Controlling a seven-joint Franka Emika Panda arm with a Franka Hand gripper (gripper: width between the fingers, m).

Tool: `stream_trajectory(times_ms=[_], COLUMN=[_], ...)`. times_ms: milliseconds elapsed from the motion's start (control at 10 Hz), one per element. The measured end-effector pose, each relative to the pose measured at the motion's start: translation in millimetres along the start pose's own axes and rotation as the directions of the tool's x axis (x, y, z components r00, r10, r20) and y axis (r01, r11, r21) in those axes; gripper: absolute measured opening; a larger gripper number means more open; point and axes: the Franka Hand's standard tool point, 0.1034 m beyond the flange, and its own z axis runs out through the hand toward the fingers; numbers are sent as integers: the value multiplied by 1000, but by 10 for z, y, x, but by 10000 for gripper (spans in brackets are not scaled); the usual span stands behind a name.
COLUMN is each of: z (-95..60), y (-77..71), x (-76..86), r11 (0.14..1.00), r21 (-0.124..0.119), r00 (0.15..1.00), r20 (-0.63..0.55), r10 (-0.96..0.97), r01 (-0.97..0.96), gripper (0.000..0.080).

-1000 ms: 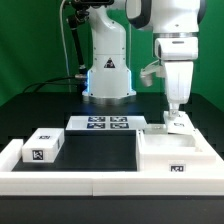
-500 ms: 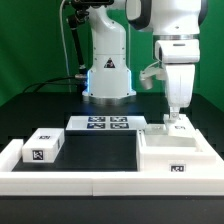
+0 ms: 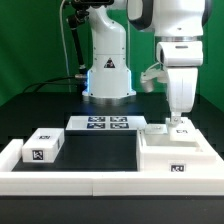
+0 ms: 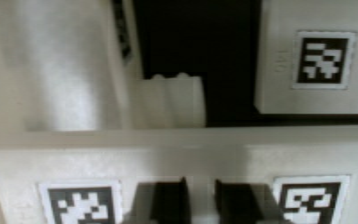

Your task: Assemble cabinet

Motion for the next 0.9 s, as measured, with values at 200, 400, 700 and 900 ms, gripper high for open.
stream_trajectory(times_ms=[200, 400, 700, 900], z=[-2, 6, 7, 7], y=[218, 392, 585, 656], x=[-6, -2, 0, 14], r11=[1000, 1000, 999, 999], r21=[-12, -21, -38, -39], r00=[1000, 1000, 1000, 1000], r20=[-5, -12, -22, -22], r10=[-8, -9, -15, -21], r01=[7, 9, 15, 20], gripper=[68, 68, 68, 68])
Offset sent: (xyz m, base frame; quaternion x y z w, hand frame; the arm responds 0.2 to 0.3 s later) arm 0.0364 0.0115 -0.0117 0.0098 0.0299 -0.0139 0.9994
